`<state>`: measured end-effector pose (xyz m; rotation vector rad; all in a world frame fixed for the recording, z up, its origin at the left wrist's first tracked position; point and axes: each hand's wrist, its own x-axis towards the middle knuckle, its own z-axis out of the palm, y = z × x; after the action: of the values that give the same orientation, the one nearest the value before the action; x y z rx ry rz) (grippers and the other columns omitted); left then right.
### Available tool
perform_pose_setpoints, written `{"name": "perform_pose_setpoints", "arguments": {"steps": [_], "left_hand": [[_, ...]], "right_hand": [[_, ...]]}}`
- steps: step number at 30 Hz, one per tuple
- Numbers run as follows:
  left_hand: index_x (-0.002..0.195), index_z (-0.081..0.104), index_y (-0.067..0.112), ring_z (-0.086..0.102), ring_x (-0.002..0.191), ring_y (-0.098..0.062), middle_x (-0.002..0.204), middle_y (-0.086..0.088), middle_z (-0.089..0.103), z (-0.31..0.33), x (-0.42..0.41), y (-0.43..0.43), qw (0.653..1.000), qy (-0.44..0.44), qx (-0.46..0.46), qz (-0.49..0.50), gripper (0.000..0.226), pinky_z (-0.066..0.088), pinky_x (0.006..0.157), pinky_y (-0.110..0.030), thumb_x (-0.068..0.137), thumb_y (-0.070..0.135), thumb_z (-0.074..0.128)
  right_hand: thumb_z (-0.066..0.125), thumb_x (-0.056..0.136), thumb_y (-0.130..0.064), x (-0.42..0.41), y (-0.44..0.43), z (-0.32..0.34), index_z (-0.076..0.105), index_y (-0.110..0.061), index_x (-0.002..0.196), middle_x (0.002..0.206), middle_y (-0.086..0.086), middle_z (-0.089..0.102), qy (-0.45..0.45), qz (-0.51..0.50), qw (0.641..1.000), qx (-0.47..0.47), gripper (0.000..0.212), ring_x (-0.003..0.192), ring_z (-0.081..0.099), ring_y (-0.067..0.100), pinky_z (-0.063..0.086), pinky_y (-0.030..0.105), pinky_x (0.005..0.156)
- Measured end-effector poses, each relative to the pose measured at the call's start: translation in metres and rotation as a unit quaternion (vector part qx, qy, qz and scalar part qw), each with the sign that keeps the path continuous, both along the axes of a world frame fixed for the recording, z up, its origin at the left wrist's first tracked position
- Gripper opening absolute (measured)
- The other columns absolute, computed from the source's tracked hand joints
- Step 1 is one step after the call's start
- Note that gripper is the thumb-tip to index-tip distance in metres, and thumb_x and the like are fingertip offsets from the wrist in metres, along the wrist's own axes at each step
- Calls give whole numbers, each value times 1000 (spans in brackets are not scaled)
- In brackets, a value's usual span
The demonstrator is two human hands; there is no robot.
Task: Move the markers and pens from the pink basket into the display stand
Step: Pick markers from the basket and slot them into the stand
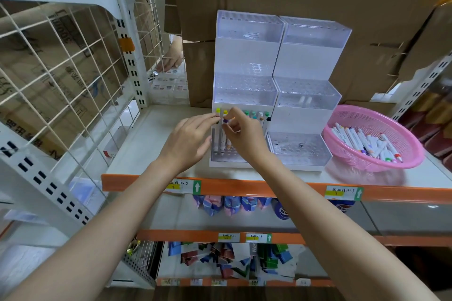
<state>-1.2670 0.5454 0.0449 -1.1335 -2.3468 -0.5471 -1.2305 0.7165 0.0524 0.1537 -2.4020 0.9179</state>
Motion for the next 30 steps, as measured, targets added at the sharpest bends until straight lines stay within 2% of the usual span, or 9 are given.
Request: {"name": "perform_pose_setpoints", "arguments": {"steps": [3, 10, 17, 21, 25, 30], "left_hand": [[132, 54, 13, 54, 121, -22, 135, -3, 56, 1, 2, 0, 1000, 4, 7, -1, 51, 43, 99, -39, 83, 8, 65], [130, 55, 10, 55, 115, -23, 129, -6, 57, 0, 5, 0, 1000, 15, 3, 14, 51, 43, 95, -37, 80, 7, 67], [129, 55, 10, 55, 115, -24, 126, -7, 56, 2, 8, 3, 1000, 0, 5, 25, 50, 44, 92, -39, 81, 7, 65], [129, 56, 12, 55, 114, -22, 124, -5, 56, 3, 7, 2, 999, -11, 11, 32, 48, 43, 92, -38, 82, 8, 64], [129, 56, 12, 56, 111, -22, 121, -5, 56, 3, 7, 1, 999, -13, 11, 32, 48, 45, 91, -40, 82, 8, 64], [128, 56, 11, 57, 109, -24, 119, -7, 57, 3, 7, 2, 999, -15, 10, 32, 48, 45, 90, -39, 82, 7, 64]], "right_hand": [[65, 89, -9, -1, 0, 1, 55, -5, 95, 64, -1, 59, -6, -2, 1000, -6, 12, 61, 60, 24, 54, 40, 66], [64, 89, -8, 1, 3, 3, 54, -7, 97, 64, 9, 62, -34, 5, 999, -1, 13, 61, 58, 29, 53, 40, 65], [66, 88, -8, 3, 4, 12, 61, -5, 95, 81, 10, 70, -41, -4, 999, -1, 9, 69, 61, 20, 55, 36, 69], [67, 86, -8, -3, 1, 15, 60, -3, 92, 81, 13, 69, -39, -6, 999, 25, 11, 73, 63, 28, 53, 40, 68], [69, 85, -8, -4, 5, 14, 60, -1, 92, 82, 12, 70, -47, -3, 998, 29, 13, 76, 64, 28, 54, 44, 72], [74, 81, -9, -6, 6, 16, 58, -2, 85, 74, 3, 63, -51, -10, 999, 2, 18, 69, 60, 22, 53, 38, 67]]}}
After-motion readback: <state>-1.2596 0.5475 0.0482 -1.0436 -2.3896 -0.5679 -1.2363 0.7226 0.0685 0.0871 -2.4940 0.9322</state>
